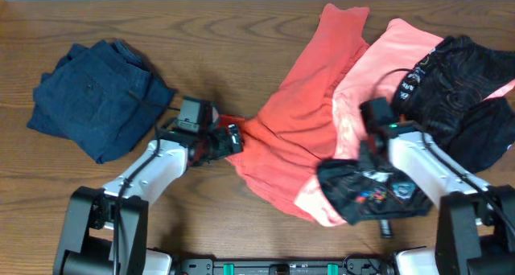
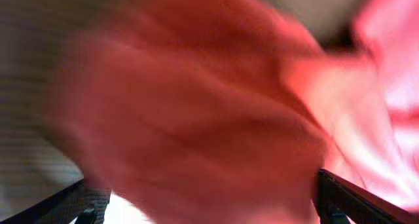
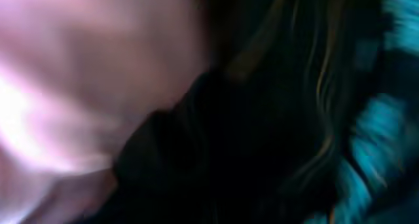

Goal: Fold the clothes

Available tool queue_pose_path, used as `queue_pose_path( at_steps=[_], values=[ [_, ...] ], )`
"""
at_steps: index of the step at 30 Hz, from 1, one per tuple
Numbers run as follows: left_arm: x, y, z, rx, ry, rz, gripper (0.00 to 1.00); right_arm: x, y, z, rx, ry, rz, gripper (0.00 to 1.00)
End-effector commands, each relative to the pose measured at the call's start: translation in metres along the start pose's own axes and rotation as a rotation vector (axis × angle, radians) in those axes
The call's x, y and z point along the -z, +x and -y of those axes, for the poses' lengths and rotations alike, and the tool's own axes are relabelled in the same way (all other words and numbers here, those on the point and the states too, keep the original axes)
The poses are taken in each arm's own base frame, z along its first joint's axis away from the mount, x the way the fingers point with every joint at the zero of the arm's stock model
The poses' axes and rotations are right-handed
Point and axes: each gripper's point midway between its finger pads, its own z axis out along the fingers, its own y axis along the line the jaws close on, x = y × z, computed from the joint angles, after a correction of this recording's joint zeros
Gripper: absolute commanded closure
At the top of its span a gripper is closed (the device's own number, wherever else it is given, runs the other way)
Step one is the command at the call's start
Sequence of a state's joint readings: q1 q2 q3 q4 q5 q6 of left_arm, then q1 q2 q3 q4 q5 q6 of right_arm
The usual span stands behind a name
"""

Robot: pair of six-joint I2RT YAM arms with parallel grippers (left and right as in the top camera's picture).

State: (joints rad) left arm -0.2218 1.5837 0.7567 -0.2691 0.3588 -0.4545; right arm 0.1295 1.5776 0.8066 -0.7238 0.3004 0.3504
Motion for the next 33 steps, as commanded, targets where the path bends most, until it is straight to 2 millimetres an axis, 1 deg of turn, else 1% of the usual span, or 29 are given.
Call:
queue_pose_path(
  at_steps=[1,3,4,5,6,7,8,9,10,11,12,13,14,16,17,19,21,22,26,30,33],
  values=[
    [0.012,-0.035,-0.006,0.006,-0.015,0.082,0.02,0.005,-0.012,0.064,-0.195,0.17,0.061,0.99],
    [0.016,-0.04,-0.005,0.02,0.008,0.084,0.02,0.005,-0.009,0.09,-0.267,0.196,0.045,0.98],
    [0.016,-0.039,-0.002,0.024,0.035,0.072,0.02,0.004,-0.007,0.101,-0.304,0.211,0.035,0.94],
    [0.016,-0.036,0.003,0.025,0.066,0.055,0.02,0.003,-0.005,0.112,-0.347,0.215,0.024,0.94],
    [0.017,-0.03,0.009,0.027,0.104,0.027,0.02,0.0,-0.002,0.117,-0.387,0.192,0.01,0.93],
    [0.017,-0.023,0.016,0.027,0.141,-0.008,0.02,-0.003,-0.002,0.115,-0.417,0.141,-0.001,0.91],
    [0.017,-0.015,0.023,0.028,0.176,-0.047,0.02,-0.006,-0.003,0.109,-0.432,0.066,-0.015,0.86],
    [0.018,-0.004,0.029,0.031,0.203,-0.093,0.02,-0.007,-0.004,0.101,-0.427,-0.003,-0.023,0.77],
    [0.018,0.005,0.032,0.035,0.213,-0.132,0.02,-0.007,-0.007,0.089,-0.406,-0.092,-0.025,0.69],
    [0.018,0.019,0.033,0.046,0.214,-0.185,0.02,-0.004,-0.014,0.071,-0.352,-0.213,-0.011,0.66],
    [0.019,0.029,0.033,0.055,0.207,-0.225,0.02,0.001,-0.019,0.056,-0.299,-0.3,0.005,0.63],
    [0.02,0.04,0.032,0.067,0.19,-0.267,0.02,0.009,-0.026,0.035,-0.22,-0.427,0.034,0.59],
    [0.02,0.047,0.03,0.073,0.178,-0.293,0.02,0.015,-0.029,0.023,-0.181,-0.488,0.051,0.55],
    [0.02,0.06,0.028,0.079,0.157,-0.336,0.02,0.027,-0.033,0.002,-0.103,-0.581,0.083,0.44],
    [0.019,0.063,0.027,0.075,0.153,-0.34,0.02,0.032,-0.033,-0.01,-0.068,-0.619,0.088,0.41],
    [0.015,0.063,0.02,0.053,0.101,-0.318,0.02,0.04,-0.029,-0.03,0.019,-0.659,0.095,0.39],
    [0.01,0.059,0.014,0.022,0.047,-0.282,0.02,0.041,-0.026,-0.041,0.073,-0.637,0.098,0.37],
    [0.008,0.056,0.015,0.001,0.034,-0.262,0.02,0.042,-0.025,-0.046,0.105,-0.621,0.101,0.36],
    [-0.002,0.049,0.031,-0.089,0.041,-0.199,0.02,0.042,-0.017,-0.066,0.187,-0.576,0.095,0.32],
    [-0.013,0.045,0.045,-0.156,0.056,-0.155,0.02,0.04,-0.007,-0.089,0.25,-0.578,0.072,0.32],
    [-0.016,0.048,0.047,-0.166,0.057,-0.161,0.02,0.032,-0.002,-0.101,0.271,-0.563,0.052,0.34]
  ],
)
